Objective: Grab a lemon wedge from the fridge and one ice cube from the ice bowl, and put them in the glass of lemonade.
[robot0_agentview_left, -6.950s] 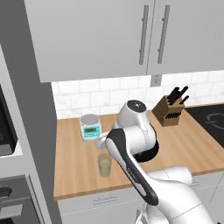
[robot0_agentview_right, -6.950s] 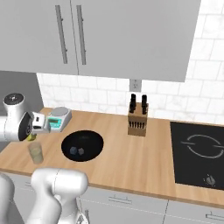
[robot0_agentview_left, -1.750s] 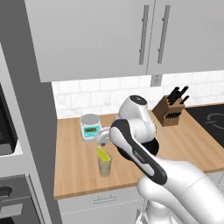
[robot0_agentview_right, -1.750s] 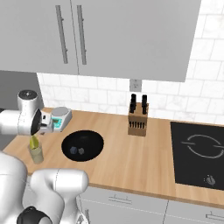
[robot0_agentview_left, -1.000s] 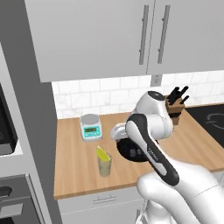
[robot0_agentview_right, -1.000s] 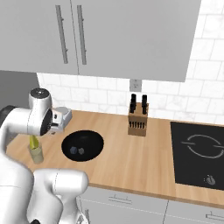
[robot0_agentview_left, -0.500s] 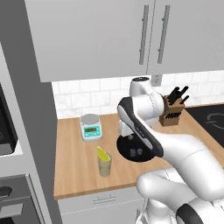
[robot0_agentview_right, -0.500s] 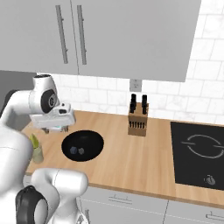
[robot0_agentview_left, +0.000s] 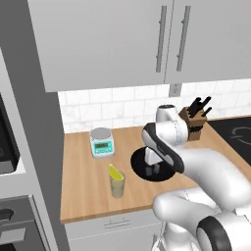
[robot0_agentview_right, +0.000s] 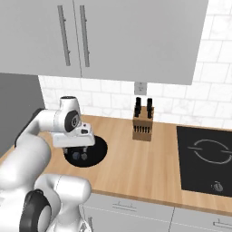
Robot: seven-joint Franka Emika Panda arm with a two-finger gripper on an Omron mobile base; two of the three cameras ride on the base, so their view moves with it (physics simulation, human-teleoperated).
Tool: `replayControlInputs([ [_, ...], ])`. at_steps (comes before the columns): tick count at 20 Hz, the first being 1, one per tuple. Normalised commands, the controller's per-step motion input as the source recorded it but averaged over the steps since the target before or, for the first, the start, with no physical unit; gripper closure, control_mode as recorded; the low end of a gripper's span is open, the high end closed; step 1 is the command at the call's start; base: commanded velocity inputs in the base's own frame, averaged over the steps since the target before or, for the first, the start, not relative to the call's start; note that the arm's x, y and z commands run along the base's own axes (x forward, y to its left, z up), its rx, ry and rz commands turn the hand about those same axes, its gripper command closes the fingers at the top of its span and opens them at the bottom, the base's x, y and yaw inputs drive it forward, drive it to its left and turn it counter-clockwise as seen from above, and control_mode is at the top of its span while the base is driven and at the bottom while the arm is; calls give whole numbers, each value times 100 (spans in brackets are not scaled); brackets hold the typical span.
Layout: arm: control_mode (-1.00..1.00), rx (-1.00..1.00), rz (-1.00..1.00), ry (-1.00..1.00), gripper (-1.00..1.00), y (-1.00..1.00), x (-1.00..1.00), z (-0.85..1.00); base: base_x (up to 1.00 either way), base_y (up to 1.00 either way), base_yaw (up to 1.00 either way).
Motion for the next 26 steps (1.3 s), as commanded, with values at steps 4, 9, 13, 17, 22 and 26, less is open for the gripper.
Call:
replayControlInputs([
  [4, -100, 0, 0, 0, -100, 0, 32, -56, 0, 0, 0],
  [9, -100, 0, 0, 0, -100, 1, 44, -10, 0, 0, 0],
  [13, -100, 0, 0, -2, -100, 0, 51, -11, 0, 0, 0],
  [17, -100, 2, 0, -4, -100, 0, 11, -27, 0, 0, 0],
  [22, -100, 2, 1, 0, -100, 0, 0, -52, 0, 0, 0],
  [26, -100, 4, 6, 0, -100, 0, 0, -28, 0, 0, 0],
])
